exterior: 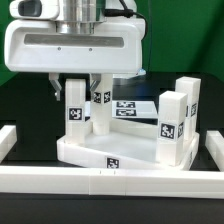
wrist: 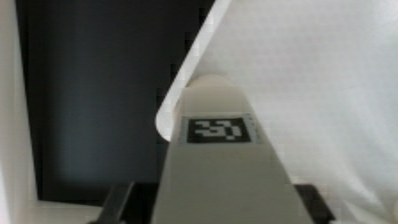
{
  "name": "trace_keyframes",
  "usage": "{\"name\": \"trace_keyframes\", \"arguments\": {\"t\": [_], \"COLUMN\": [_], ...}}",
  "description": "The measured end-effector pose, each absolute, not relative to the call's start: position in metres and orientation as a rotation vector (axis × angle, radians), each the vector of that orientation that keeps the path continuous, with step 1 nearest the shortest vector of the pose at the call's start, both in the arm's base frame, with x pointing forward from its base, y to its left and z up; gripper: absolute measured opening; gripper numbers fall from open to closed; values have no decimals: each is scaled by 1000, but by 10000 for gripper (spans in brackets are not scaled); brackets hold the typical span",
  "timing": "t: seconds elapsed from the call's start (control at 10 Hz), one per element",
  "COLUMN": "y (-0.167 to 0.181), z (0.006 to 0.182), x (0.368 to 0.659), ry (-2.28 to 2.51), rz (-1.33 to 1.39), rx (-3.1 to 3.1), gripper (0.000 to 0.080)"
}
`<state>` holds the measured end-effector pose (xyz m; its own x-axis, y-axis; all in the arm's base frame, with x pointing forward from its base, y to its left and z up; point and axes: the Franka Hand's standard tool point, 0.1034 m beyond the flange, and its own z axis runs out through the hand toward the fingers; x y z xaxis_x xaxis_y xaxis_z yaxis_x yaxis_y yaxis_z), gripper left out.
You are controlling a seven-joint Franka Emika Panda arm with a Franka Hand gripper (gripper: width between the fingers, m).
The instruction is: Assemble desk
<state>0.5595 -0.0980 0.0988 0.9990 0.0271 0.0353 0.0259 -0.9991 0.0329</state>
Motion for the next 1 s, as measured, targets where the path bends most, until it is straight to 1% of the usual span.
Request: {"name": "trace_keyframes", "arguments": {"t": [0.2,0.4,1.0], "y": [-98,-100,-103], "z": [99,98,98], "x": [559,558,557], "ry": [-163,-583,-1360], "rz": [59,63,51], "rx": [3109,3093,2873], "gripper": [290,290,290]}}
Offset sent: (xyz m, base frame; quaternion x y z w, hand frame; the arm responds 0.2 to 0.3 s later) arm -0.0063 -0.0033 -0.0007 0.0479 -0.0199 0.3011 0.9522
